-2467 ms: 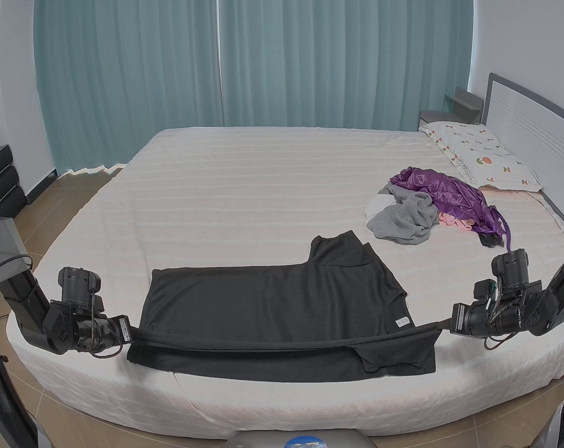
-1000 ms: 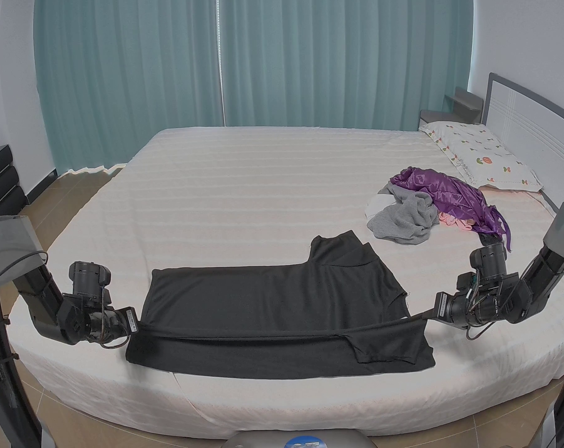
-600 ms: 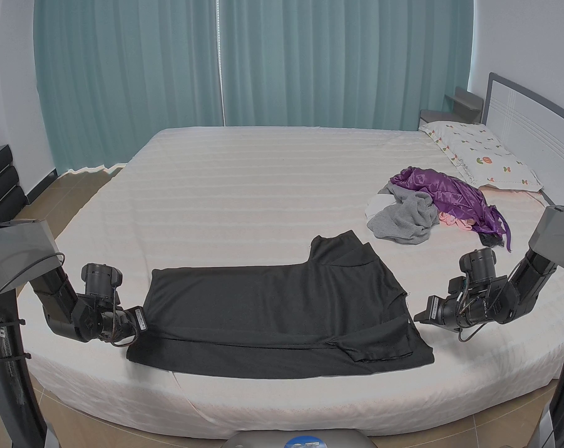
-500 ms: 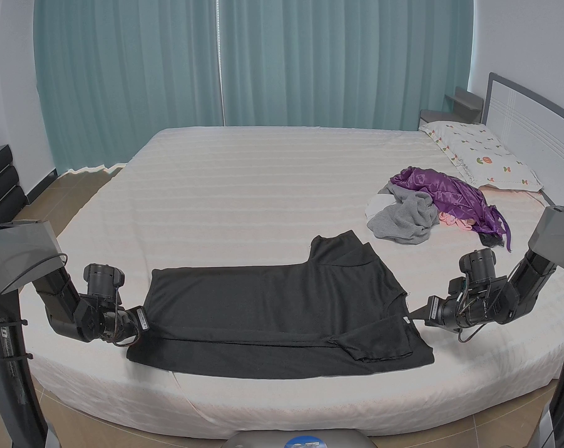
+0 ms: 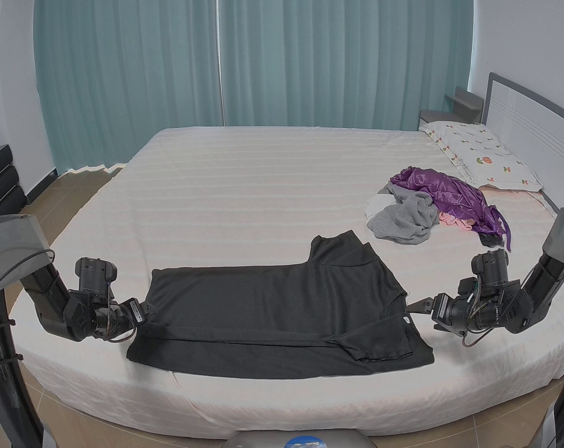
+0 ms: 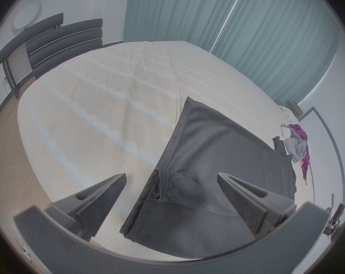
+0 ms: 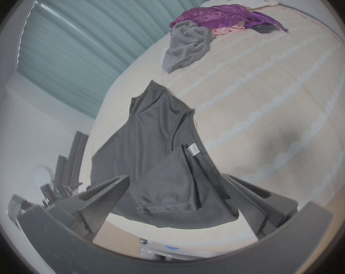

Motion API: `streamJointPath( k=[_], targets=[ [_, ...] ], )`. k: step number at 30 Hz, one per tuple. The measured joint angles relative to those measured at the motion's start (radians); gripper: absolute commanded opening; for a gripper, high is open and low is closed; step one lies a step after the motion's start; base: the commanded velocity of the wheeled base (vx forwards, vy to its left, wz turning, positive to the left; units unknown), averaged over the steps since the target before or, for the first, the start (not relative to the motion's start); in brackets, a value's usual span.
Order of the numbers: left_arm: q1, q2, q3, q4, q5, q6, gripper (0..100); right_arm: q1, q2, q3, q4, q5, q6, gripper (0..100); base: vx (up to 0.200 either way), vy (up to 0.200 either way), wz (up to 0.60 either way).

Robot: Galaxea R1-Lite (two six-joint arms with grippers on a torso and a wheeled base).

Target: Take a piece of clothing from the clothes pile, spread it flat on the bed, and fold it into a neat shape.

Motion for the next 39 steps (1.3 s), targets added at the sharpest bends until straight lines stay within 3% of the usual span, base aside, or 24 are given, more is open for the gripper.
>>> streamJointPath(
  k=[7, 12, 25, 33, 39],
  targets=[
    [-0.003, -0.073, 0.072, -0.038, -0.015, -0.174, 100, 0.007, -0.039, 0.141, -0.202, 0.003, 0.211, 100, 0.029, 0.000, 0.00],
    [-0.005, -0.103, 0.120, -0.074, -0.071, -0.227, 100, 0.011, -0.032, 0.219, -0.320, 0.004, 0.283, 100, 0.200, 0.000, 0.00],
    [-0.080, -0.104, 0.166, -0.066, -0.093, -0.234, 100, 0.018, 0.033, 0.296, -0.391, 0.011, 0.299, 100, 0.000, 0.000, 0.00],
    [-0.130, -0.093, 0.154, 0.041, -0.080, -0.230, 100, 0.033, 0.056, 0.304, -0.404, 0.010, 0.298, 100, 0.000, 0.000, 0.00],
    [-0.142, -0.043, 0.101, 0.047, -0.013, -0.221, 100, 0.038, 0.062, 0.306, -0.404, 0.008, 0.296, 100, 0.000, 0.000, 0.00]
  ],
)
